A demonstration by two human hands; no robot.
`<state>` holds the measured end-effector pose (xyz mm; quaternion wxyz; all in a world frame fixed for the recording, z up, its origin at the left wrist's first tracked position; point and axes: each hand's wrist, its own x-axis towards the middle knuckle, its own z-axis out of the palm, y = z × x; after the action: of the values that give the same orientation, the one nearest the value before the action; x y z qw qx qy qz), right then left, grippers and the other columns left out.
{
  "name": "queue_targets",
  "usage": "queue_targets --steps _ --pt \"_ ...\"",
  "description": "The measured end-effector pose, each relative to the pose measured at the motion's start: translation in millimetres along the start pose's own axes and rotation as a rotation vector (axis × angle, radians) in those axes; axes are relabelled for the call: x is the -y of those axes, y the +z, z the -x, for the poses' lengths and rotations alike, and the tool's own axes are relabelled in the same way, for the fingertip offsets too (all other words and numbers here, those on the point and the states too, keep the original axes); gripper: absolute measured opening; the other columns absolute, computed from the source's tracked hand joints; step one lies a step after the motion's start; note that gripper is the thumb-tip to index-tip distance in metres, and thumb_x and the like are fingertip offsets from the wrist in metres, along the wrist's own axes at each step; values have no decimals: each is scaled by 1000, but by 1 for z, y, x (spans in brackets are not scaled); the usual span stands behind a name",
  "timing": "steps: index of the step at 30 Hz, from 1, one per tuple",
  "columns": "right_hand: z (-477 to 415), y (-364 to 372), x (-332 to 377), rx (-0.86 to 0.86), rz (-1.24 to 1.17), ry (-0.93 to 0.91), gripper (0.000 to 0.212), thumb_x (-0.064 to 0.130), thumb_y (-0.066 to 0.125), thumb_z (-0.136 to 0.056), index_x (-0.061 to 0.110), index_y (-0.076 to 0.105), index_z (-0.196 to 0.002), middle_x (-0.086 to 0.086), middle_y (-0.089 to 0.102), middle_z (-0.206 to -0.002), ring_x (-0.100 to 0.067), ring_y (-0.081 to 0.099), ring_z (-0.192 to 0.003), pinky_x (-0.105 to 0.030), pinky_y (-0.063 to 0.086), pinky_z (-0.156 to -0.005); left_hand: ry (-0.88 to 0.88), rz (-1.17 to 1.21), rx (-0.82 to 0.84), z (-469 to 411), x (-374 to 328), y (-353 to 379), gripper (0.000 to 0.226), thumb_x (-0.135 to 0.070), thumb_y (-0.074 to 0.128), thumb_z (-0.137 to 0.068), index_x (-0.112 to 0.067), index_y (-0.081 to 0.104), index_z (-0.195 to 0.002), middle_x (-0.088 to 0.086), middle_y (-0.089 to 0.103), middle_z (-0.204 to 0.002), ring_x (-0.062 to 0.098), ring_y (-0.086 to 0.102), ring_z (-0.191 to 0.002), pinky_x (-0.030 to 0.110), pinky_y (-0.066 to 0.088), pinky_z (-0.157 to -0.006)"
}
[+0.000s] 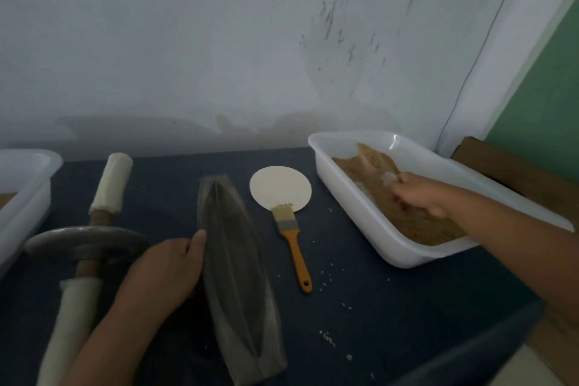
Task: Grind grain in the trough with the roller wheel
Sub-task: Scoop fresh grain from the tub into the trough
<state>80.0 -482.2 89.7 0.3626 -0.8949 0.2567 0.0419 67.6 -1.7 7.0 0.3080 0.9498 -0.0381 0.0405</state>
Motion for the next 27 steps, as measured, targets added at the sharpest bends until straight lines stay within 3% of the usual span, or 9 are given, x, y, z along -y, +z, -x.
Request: queue_targets --steps 3,6,9,12,17,22,27 --pt "16 -4 -7 -74 -79 -57 43 55 46 -109 20 49 -134 -9 65 -113 -26 67 -99 -36 55 -71 27 6 16 -1 2 0 65 -60 35 -106 -19 70 -71 -4 67 -70 14 63 -71 36 47 -74" --pt "26 -13 -9 -177 1 -115 42 57 45 -108 19 56 -119 -9 68 -100 -24 66 -85 -38 56 -70 38 39 17 1 3 3 65 -62 35 -105 -20 71 -71 -4 68 -73 17 64 -74 37 47 -76" --pt "38 -25 -6 -196 108 -148 37 56 49 -107 21 59 -114 -11 69 -86 -22 62 -67 -33 52 -56 27 85 -2 5 2 6 66 -61 37 -106 -17 71 -70 -3 70 -72 21 66 -76 37 50 -78" --pt "61 -35 -1 -162 215 -203 33 56 53 -105 25 61 -112 -13 72 -83 -20 59 -59 -31 49 -52 25 86 -4 7 -1 2 67 -61 37 -107 -17 72 -69 -6 69 -66 13 64 -70 36 51 -76" --pt "118 -35 22 -35 211 -351 40 62 60 -98 23 68 -95 6 62 -60 -9 54 -46 -24 46 -44 31 83 -55 9 -10 -5 61 -54 41 -109 -16 67 -69 -2 68 -65 17 64 -68 37 51 -73" --pt "158 10 54 208 151 -432 34 61 65 -95 28 70 -88 1 63 -68 -17 55 -54 -29 48 -50 33 115 -31 14 -11 -8 57 -51 44 -109 -14 64 -70 3 69 -65 23 67 -68 38 57 -75" --pt "167 65 95 269 259 -467 30 61 63 -97 32 72 -92 2 71 -74 -9 61 -53 -23 50 -50 15 123 -29 16 -12 -8 55 -49 45 -108 -15 64 -70 1 68 -65 20 66 -67 36 54 -71"
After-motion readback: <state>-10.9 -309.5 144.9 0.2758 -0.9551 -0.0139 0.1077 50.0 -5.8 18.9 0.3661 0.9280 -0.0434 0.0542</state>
